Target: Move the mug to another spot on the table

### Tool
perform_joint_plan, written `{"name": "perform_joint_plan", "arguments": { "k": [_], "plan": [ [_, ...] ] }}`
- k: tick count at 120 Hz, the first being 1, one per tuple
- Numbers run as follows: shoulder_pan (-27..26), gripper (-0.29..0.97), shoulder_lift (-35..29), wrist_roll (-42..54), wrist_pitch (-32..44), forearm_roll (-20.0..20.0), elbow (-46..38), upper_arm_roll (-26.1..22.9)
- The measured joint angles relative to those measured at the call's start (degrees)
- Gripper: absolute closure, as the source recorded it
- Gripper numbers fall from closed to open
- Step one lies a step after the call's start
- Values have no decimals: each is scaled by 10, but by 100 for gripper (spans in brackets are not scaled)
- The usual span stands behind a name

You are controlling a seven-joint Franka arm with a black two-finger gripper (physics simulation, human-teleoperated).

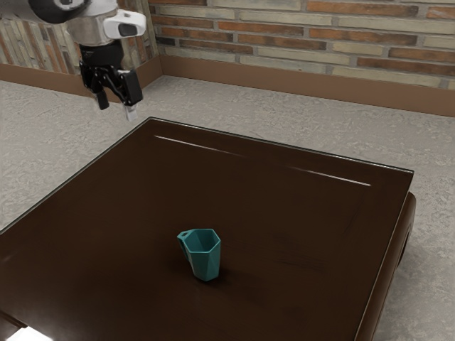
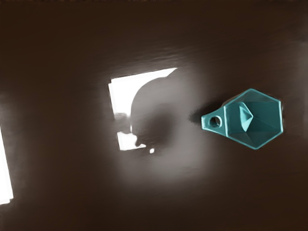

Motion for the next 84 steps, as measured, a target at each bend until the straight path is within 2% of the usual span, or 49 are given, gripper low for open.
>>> {"name": "perform_joint_plan", "arguments": {
  "k": [25,53,84],
  "plan": [
    [-19,0,2,157,110,-49,-120,-21],
    [-33,0,29,309,198,-86,-175,-23],
    [-24,0,59,463,240,-98,-204,-22]
  ]
}}
